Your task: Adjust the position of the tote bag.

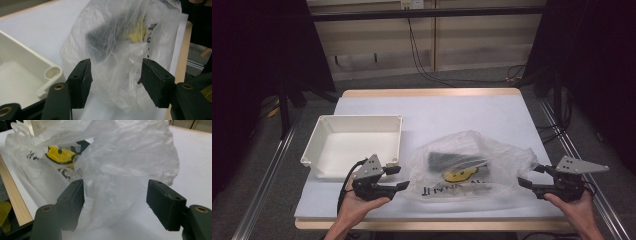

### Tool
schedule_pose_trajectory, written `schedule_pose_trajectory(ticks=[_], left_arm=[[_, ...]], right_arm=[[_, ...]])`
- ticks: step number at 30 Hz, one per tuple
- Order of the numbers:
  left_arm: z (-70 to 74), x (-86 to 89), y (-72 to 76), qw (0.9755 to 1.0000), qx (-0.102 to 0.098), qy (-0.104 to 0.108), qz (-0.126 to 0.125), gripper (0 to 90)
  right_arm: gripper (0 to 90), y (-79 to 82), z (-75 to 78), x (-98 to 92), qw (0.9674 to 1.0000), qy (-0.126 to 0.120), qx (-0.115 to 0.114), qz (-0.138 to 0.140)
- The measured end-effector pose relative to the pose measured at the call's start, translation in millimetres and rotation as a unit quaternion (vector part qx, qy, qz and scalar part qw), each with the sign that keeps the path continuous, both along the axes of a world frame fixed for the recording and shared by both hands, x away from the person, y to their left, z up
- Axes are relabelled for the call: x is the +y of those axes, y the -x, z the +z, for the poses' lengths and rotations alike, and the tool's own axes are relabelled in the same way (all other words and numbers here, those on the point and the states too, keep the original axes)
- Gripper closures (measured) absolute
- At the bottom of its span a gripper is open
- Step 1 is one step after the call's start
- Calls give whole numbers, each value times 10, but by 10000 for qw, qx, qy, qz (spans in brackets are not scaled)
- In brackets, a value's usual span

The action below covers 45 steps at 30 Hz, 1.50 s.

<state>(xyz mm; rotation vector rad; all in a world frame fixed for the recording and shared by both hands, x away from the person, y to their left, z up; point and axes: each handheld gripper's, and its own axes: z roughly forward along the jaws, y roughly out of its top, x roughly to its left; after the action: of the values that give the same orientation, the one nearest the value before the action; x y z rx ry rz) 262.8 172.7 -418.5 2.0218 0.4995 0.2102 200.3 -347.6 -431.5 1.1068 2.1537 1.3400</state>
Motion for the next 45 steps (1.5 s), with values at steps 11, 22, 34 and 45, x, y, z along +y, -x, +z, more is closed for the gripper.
schedule_pose_trajectory(ticks=[11, 22, 34, 45], left_arm=[[122, -135, 59, 9996, -149, 65, -250, 641], [270, -593, 31, 9957, -235, -77, -894, 884], [141, -1233, -131, 9876, -9, -761, -1374, 900], [112, -1739, -276, 9772, -18, -1320, -1663, 900]], right_arm=[[252, 183, 246, -162, 9984, -73, -406, -374], [500, 169, 572, -45, 9965, -73, -820, -120], [804, -38, 520, 330, 9963, 179, -525, 661], [900, -486, 218, 828, 9834, 1136, 392, 1361]])
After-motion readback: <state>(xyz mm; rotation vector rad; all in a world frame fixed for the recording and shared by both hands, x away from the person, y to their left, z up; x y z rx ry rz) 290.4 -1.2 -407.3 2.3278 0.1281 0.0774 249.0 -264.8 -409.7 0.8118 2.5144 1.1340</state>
